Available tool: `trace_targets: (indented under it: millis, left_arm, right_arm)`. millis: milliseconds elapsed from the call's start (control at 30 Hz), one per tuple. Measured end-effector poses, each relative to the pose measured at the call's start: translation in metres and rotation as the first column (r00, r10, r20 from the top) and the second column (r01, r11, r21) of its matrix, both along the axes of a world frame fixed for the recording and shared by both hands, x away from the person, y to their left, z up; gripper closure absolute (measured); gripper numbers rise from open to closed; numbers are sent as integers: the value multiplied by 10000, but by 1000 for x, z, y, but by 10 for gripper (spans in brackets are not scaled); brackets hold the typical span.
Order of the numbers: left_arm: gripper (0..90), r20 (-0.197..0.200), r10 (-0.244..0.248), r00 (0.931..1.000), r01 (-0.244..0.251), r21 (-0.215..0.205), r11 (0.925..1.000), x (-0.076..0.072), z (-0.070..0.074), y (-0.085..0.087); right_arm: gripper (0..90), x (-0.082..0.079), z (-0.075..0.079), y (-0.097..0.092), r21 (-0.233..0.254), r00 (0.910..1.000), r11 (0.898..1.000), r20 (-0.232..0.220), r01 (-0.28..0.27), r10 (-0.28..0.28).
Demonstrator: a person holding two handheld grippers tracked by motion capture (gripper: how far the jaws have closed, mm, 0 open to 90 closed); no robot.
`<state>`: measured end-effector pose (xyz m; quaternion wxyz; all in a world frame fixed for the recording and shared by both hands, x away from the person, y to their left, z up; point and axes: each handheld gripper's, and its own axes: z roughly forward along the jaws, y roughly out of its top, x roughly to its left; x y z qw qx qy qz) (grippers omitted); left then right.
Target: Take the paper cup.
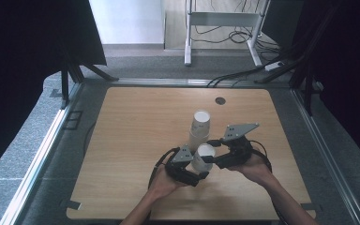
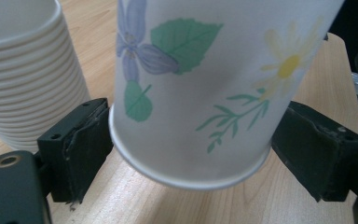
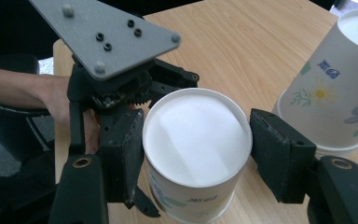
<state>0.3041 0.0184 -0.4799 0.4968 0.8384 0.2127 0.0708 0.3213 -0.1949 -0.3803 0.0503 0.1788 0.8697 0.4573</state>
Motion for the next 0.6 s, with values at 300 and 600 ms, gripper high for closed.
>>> trace_targets:
  millis: [300,600]
  left_arm:
    - [178,-11,15,10000,-15,8,10000,1,-3,0]
    - [259,-14,-13,10000,13,109,9999,2,-2,1]
  right_arm:
    - [372,0,-1,3,39,10000,10000,-1,-82,82]
    - [368,1,-2,1,91,10000,10000,-57,-28,28]
